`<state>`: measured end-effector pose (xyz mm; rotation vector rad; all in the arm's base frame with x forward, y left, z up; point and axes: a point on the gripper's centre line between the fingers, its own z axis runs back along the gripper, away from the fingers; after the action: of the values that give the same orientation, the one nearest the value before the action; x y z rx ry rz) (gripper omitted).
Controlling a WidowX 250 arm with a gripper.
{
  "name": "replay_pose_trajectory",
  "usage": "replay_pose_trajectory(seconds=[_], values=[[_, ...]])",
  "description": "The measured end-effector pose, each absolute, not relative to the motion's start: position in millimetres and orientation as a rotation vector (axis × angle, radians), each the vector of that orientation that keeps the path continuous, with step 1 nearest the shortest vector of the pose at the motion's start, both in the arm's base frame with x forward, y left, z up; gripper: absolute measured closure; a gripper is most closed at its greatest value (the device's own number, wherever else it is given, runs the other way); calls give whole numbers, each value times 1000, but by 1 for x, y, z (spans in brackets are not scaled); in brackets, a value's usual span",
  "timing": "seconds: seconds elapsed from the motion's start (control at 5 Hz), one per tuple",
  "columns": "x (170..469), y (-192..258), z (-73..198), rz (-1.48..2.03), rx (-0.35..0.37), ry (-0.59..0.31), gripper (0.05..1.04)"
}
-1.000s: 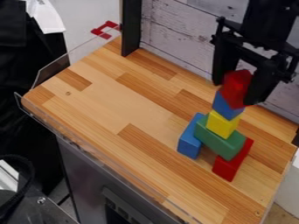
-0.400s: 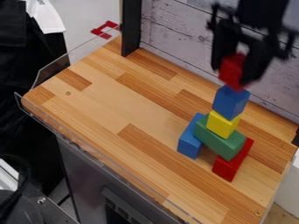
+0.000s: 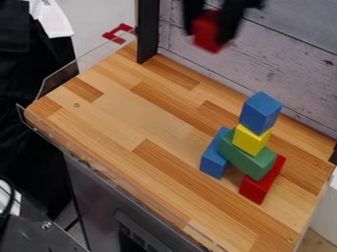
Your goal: Move the red cub from the tower to the table
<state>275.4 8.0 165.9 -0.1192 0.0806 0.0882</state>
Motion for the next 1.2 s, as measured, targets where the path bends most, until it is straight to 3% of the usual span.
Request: replay_pose_trajectory(seconds=[0.4, 0.8, 1.0, 1.2], values=[[292, 63, 98, 206, -148, 205, 504], [300, 70, 38, 198, -141, 337, 505], [297, 73, 16, 194, -142, 381, 505], [299, 75, 8, 221, -149, 367, 505]])
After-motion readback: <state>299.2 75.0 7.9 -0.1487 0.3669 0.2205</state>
